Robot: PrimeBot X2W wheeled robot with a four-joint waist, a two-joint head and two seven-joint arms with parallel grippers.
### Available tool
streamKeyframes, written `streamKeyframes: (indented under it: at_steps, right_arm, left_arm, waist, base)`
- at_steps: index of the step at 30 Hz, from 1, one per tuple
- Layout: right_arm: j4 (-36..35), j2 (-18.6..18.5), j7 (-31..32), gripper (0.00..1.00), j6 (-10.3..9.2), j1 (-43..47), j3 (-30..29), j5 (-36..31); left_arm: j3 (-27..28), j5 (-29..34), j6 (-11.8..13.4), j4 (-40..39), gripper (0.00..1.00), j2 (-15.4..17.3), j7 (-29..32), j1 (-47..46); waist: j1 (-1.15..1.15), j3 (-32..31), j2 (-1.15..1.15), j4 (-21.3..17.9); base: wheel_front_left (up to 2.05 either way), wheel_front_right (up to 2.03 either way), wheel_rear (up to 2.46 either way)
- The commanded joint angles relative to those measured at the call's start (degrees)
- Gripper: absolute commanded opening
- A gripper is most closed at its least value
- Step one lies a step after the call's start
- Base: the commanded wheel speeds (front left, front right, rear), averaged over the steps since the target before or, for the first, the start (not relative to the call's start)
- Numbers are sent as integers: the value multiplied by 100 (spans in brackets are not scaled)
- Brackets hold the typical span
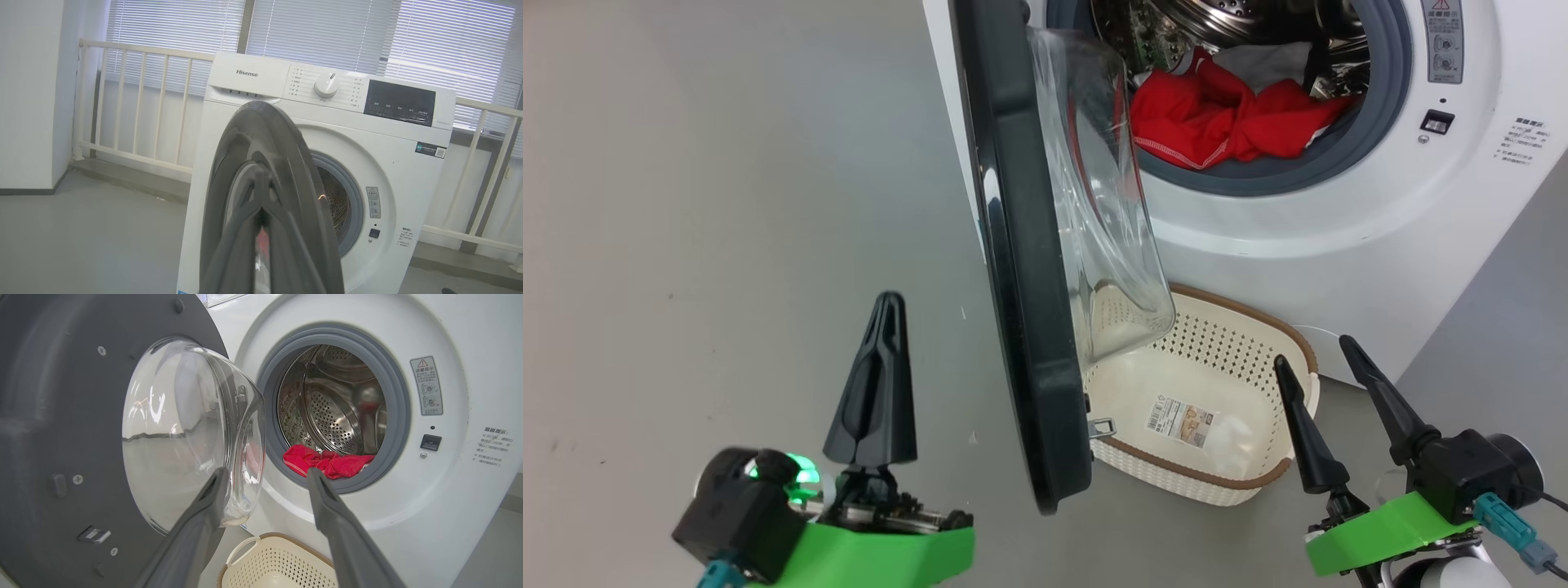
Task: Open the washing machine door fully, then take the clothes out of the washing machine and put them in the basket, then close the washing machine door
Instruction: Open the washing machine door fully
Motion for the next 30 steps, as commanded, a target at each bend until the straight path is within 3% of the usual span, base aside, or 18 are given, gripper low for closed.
streamKeyframes:
  at_steps: [1, 8, 14, 21, 30]
  right_arm:
    - [-181, 8, 9, 100, 28, -142, 112, -21]
    - [-144, 8, -2, 100, 28, -177, 123, 17]
    - [-86, 8, -35, 100, 28, -239, 115, 32]
    - [-49, 8, -74, 100, 28, -309, 108, 37]
    - [49, 8, -126, 100, 28, -364, 106, 70]
  left_arm:
    - [104, 124, 60, -361, 0, 69, 53, -267]
    - [-376, 314, -44, -1088, 0, 106, 537, -490]
    - [-866, 258, -192, -1202, 0, 88, 960, -572]
    - [-1266, 92, -258, -618, 0, 65, 1363, -592]
    - [-1409, -48, -249, 441, 0, 44, 1360, -726]
  waist:
    - [0, 14, 0, -3]
    - [0, 66, 0, -42]
    - [0, 107, 0, -80]
    - [0, 197, 0, -148]
    - [0, 234, 0, -248]
  base:
    - [0, 0, 0]
    - [0, 0, 0]
    - [0, 0, 0]
    - [0, 0, 0]
    - [0, 0, 0]
